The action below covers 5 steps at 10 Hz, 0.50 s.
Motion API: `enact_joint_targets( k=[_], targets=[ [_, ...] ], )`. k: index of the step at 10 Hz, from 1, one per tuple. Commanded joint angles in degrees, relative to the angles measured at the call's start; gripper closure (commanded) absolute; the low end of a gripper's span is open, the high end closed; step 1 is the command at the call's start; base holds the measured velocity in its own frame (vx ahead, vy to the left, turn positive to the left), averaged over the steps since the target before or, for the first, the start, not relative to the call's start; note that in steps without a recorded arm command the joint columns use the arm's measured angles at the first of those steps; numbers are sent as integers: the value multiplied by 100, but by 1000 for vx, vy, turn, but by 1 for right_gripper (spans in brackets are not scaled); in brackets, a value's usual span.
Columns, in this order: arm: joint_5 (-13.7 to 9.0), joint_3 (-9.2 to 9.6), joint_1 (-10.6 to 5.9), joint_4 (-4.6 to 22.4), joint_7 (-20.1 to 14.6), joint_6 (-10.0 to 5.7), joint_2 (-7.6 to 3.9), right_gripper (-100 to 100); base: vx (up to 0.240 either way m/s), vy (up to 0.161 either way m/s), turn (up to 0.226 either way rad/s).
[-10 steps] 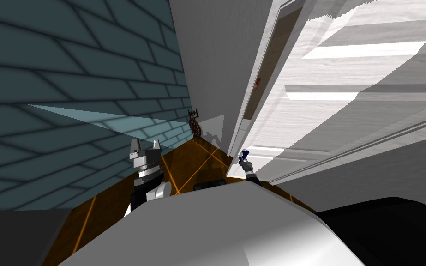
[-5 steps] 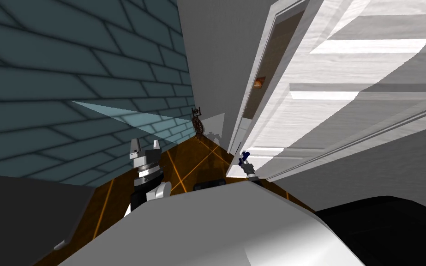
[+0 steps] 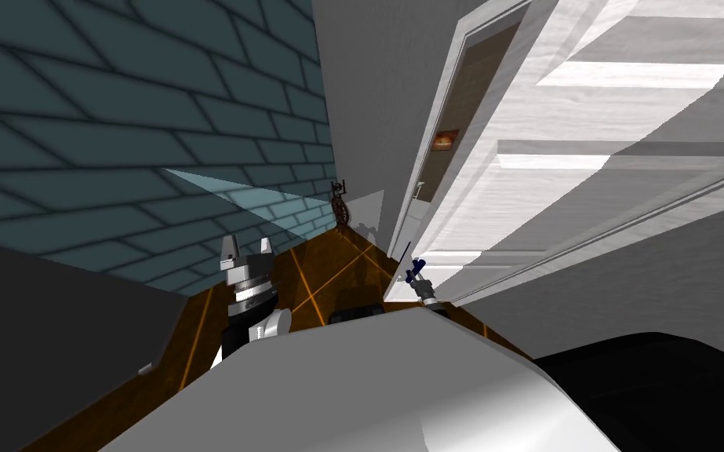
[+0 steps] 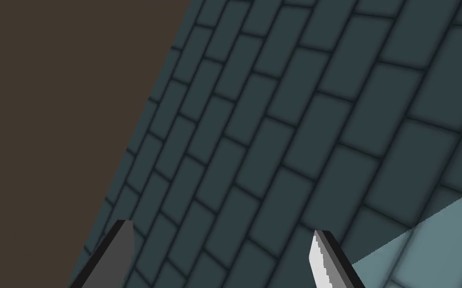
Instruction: Pull the door open
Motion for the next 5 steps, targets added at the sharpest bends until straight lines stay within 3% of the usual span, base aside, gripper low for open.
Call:
enact_joint_targets(
  k=[1,5],
  targets=[
    [41,106,53,88,-95,-144,-61,100,-204,-50,113],
    [114,305,136,186,-291,-424,-232,100,-209,-31,95]
  ],
)
